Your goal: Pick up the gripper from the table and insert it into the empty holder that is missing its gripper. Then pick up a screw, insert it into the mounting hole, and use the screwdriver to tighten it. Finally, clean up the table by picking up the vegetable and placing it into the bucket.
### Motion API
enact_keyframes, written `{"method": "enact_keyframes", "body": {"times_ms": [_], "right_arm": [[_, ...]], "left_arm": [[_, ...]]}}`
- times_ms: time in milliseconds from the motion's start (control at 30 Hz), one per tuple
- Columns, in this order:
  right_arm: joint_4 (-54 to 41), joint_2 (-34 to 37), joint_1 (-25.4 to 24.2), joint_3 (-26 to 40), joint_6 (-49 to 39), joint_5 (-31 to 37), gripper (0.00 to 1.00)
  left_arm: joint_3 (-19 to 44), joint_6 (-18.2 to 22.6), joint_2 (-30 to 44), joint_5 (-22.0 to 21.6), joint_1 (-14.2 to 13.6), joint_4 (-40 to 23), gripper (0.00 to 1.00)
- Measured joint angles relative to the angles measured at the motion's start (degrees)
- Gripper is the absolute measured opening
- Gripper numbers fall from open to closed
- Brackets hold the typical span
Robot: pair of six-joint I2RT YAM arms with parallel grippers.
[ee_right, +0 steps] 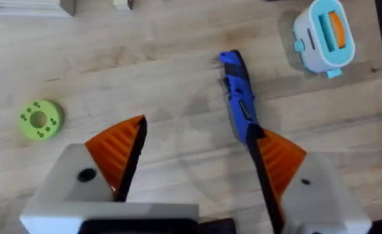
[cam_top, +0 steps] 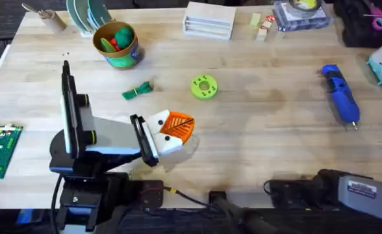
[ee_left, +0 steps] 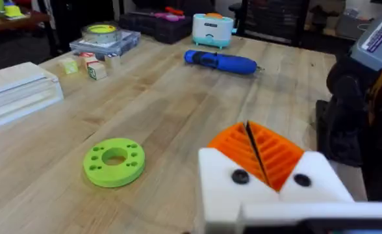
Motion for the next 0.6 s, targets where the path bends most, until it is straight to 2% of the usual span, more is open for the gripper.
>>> {"method": "enact_keyframes", "body": {"times_ms": [67,167,433,600], "right_arm": [[-0.49,-0.87,-2.30,-1.59,-1.06,0.00,0.994],[0.88,-3.86,-5.44,-7.32,-2.24,-0.03,0.994],[15.89,-15.47,-12.81,-34.76,-3.23,-1.33,0.994],[25.11,-17.18,-15.86,-46.76,-3.48,-1.73,0.994]], "left_arm": [[0.00,0.00,-0.02,0.00,0.00,0.00,0.015],[0.00,0.00,0.00,0.00,0.00,0.00,0.015],[0.00,0.00,0.01,-0.11,0.00,0.00,0.015],[0.00,0.00,0.00,-0.19,0.00,0.00,0.015]]}}
